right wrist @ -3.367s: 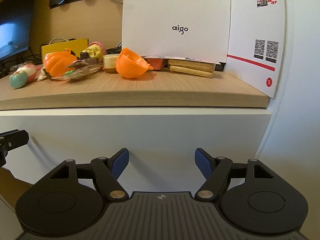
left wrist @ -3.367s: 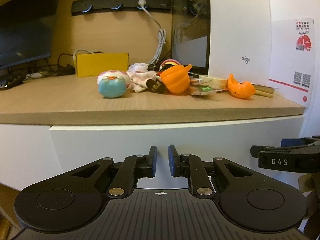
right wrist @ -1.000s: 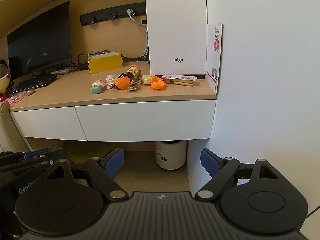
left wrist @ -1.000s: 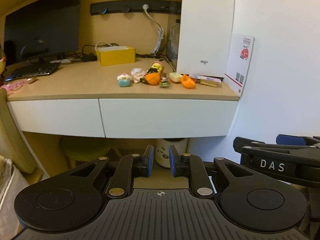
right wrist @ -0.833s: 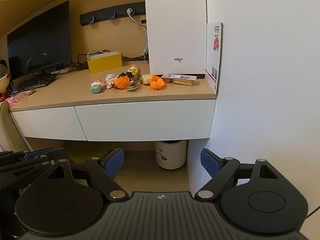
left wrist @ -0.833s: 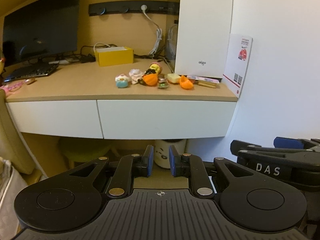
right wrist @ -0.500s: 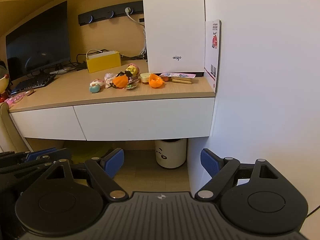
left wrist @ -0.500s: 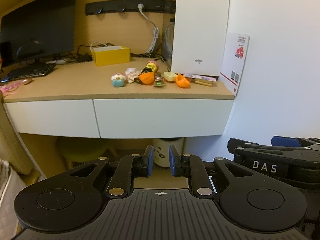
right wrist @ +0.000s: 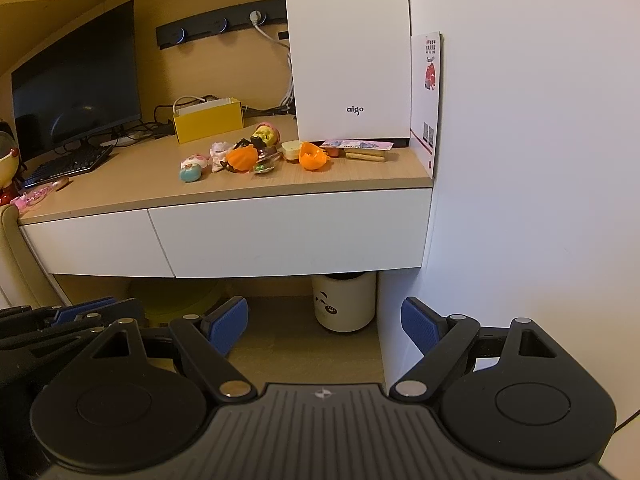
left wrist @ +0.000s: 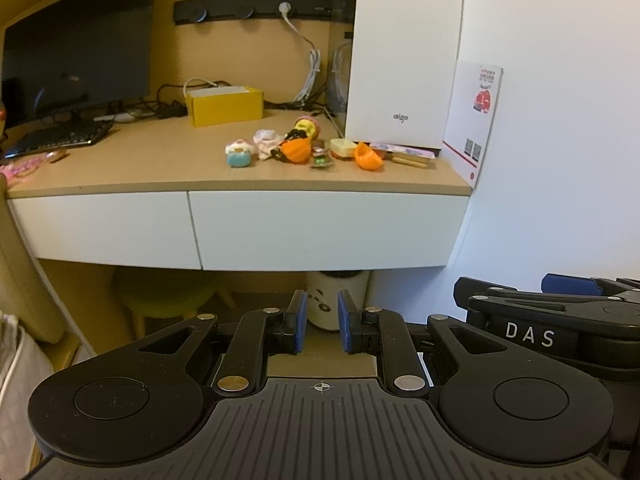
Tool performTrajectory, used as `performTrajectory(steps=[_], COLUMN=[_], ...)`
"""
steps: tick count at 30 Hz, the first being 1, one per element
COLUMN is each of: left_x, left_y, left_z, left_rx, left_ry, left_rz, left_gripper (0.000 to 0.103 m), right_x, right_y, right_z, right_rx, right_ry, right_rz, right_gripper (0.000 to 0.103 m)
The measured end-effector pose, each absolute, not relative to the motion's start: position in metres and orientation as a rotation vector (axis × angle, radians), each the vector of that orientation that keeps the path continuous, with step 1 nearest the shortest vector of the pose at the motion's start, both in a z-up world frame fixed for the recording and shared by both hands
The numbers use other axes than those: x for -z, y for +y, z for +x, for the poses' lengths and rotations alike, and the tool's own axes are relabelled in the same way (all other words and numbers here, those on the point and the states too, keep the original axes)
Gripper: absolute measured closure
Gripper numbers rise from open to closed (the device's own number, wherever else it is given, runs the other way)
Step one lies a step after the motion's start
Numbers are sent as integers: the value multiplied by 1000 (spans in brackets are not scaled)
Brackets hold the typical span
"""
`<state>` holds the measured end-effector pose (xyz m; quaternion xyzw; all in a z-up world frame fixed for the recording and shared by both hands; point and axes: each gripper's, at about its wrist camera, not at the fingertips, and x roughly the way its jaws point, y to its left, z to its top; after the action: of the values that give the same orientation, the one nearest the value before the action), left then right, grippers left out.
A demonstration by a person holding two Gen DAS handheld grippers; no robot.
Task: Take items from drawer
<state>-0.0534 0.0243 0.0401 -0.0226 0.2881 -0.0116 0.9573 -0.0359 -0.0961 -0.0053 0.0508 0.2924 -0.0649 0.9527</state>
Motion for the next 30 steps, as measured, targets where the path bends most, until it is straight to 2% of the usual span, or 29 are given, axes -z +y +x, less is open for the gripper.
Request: performTrajectory(steps=[30], left_x=[-39], left_y=[26], left_z=[-55], left_rx=[23], left_ry=[582], left_rz=[-48], left_gripper=[84], right_x=[9], right_y=[-93], right_z=[-37], right_rx=[122], right_ry=[604], right_rz=[101], right_gripper=[18])
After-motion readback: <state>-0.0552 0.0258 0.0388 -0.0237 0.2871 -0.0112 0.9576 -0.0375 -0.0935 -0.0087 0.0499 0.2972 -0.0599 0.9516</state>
